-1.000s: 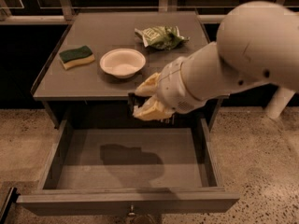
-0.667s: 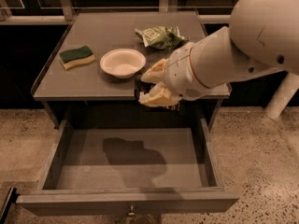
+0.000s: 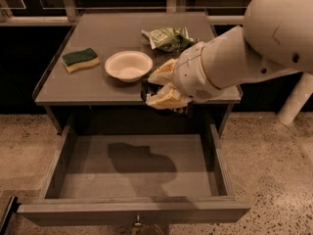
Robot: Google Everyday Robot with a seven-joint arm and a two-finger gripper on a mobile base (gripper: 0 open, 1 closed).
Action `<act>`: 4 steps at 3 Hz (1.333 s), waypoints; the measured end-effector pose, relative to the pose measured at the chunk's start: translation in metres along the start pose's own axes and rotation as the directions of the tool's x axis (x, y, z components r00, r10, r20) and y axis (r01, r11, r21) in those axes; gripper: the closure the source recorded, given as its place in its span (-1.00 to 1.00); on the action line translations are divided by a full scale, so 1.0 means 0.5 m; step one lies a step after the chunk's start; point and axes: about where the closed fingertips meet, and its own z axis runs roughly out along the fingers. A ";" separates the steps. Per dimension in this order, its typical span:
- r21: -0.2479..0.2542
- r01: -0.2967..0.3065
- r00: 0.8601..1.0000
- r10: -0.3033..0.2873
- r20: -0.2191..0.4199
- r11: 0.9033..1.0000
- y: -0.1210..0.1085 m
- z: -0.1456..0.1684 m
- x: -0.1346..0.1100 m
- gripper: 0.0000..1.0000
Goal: Pick rxbar chocolate from top drawer and place on counter
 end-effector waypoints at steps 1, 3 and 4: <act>0.039 -0.017 1.000 0.017 -0.023 0.999 -0.069 -0.007 0.021 1.00; 0.074 -0.070 0.998 0.070 0.002 0.995 -0.191 0.012 0.122 1.00; 0.086 -0.114 0.992 0.108 0.070 0.990 -0.238 0.038 0.171 1.00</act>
Offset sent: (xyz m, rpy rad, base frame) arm 0.1156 -0.0695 0.0000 0.0433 -0.0433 -0.1133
